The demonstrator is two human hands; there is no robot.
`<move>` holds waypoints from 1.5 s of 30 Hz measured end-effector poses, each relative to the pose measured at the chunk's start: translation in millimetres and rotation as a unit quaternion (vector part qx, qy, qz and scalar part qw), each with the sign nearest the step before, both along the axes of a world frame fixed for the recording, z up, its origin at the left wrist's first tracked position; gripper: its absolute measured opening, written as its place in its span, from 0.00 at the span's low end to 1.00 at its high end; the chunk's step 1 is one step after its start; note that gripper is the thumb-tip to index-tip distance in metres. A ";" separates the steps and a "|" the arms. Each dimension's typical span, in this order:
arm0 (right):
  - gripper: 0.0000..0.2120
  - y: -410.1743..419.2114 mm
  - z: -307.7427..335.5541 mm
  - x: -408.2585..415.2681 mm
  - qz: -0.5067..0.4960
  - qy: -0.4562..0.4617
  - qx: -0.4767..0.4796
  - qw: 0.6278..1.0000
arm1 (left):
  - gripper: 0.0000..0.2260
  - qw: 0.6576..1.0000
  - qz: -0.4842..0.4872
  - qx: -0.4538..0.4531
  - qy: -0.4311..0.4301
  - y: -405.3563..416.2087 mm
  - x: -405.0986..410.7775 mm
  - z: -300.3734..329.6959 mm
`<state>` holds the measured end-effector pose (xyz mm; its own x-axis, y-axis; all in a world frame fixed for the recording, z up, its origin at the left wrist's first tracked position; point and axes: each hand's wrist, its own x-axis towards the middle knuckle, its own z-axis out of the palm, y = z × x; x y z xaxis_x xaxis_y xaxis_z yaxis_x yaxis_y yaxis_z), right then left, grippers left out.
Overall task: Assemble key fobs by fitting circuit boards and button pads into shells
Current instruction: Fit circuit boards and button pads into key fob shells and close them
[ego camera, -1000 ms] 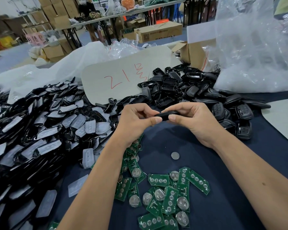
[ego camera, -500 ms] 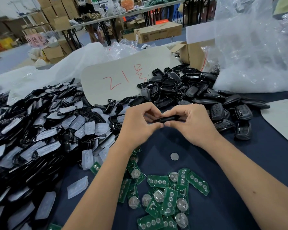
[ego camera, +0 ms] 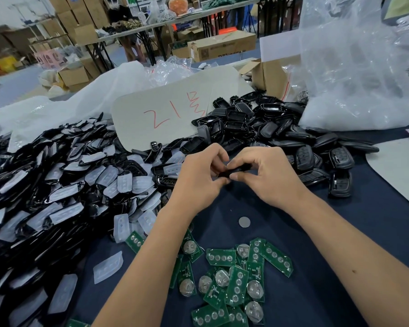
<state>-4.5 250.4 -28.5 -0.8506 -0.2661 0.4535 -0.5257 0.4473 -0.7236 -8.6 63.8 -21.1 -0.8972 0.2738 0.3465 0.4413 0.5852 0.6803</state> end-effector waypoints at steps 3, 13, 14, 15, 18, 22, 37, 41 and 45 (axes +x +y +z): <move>0.09 -3.1 -1.8 0.8 -0.014 0.023 0.035 0.999 | 0.18 1.000 -0.002 -0.011 0.011 2.6 0.7 0.5; 0.09 -3.1 -10.8 -6.8 -0.073 -0.097 -0.215 0.969 | 0.14 0.932 0.040 0.302 -0.198 5.7 0.9 2.9; 0.06 -3.1 -11.6 -6.4 -0.070 -0.117 -0.218 0.966 | 0.13 0.908 0.026 0.345 -0.235 6.1 1.5 3.0; 0.08 -3.2 -12.8 -5.7 -0.064 -0.133 -0.213 0.966 | 0.13 0.887 0.011 0.381 -0.262 6.7 2.1 3.5; 0.17 -5.9 -13.3 -2.5 -0.038 -0.146 -0.190 0.970 | 0.21 0.837 -0.033 0.454 -0.303 8.6 3.1 6.4; 0.15 -5.9 -10.9 -2.4 -0.001 -0.194 -0.285 0.939 | 0.23 0.813 -0.063 0.477 -0.329 9.3 1.9 7.7; 0.24 -11.6 -2.0 2.4 -0.060 -0.250 -0.374 0.891 | 0.09 0.827 -0.001 0.471 -0.306 23.9 3.2 5.9; 0.19 -12.7 0.2 2.6 -0.124 -0.241 -0.496 0.825 | 0.07 0.869 0.049 0.414 -0.267 27.2 1.3 3.3; 0.12 -3.9 8.3 -0.3 -0.133 -0.237 -0.653 0.707 | 0.08 0.891 0.090 0.386 -0.221 17.1 -2.5 5.2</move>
